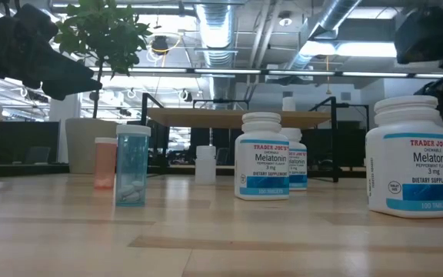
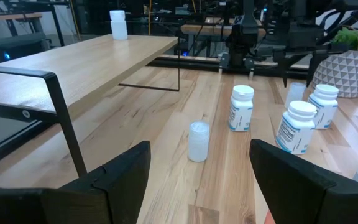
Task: Pick and place medicine bottles onto shelf by color
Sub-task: Put the bottom transparent medicine bottle on the shelf aligned with the other transparent medicine bottle
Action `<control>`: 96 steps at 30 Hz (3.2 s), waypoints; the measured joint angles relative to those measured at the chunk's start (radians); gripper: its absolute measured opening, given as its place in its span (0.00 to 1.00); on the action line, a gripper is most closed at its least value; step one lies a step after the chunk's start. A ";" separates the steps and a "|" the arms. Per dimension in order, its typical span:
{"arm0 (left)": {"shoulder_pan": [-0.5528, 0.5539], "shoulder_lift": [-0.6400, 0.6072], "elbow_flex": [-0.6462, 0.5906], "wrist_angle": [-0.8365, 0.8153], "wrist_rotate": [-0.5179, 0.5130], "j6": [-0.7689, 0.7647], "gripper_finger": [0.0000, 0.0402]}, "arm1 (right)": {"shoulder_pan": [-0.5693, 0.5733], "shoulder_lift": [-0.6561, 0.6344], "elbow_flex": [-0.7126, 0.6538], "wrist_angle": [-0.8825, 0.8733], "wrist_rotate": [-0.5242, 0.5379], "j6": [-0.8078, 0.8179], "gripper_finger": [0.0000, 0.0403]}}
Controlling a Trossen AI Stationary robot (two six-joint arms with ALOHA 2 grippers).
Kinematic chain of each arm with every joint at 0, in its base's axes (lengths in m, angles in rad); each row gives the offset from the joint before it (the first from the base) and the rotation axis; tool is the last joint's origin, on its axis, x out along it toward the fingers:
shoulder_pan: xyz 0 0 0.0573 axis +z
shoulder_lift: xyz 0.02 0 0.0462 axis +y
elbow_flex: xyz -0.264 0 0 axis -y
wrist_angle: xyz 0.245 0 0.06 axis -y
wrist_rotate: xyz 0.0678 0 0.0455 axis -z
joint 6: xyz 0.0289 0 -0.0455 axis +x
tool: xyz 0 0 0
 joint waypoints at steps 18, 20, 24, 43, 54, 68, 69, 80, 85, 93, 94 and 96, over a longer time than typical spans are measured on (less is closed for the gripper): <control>0.000 0.000 0.000 0.000 0.000 0.000 0.66 | -0.064 0.010 0.001 0.048 0.026 -0.121 0.60; 0.000 0.000 0.000 0.000 0.000 0.000 0.66 | -0.065 0.010 0.001 0.049 0.026 -0.131 0.59; 0.000 0.000 0.000 0.000 0.000 0.000 0.66 | -0.065 0.010 0.001 0.062 0.026 -0.165 0.59; 0.000 0.000 0.000 0.000 0.000 0.000 0.66 | -0.099 0.010 -0.004 0.079 0.025 -0.252 0.59; 0.000 0.000 0.000 0.000 0.000 0.000 0.66 | -0.121 0.041 -0.005 0.064 0.024 -0.270 0.59; 0.000 0.000 0.000 0.000 0.000 0.000 0.66 | -0.150 0.173 0.062 0.011 0.021 -0.330 0.59; 0.000 0.000 0.000 0.000 0.000 0.000 0.66 | -0.150 0.166 0.066 -0.011 0.021 -0.326 0.59; 0.000 0.000 0.000 0.000 0.000 0.000 0.66 | -0.150 0.139 0.079 -0.035 0.021 -0.322 0.44; 0.000 0.000 0.000 0.000 0.000 0.000 0.66 | -0.150 0.139 0.092 -0.051 0.021 -0.318 0.35; 0.000 0.000 0.000 0.000 0.000 0.000 0.66 | -0.189 0.130 0.290 -0.380 0.021 -0.369 0.34; 0.000 0.000 0.000 0.000 0.000 0.000 0.66 | -0.202 0.128 0.320 -0.404 0.022 -0.395 0.34; 0.000 0.000 0.000 0.000 0.000 0.000 0.66 | -0.233 0.117 0.372 -0.451 0.022 -0.456 0.34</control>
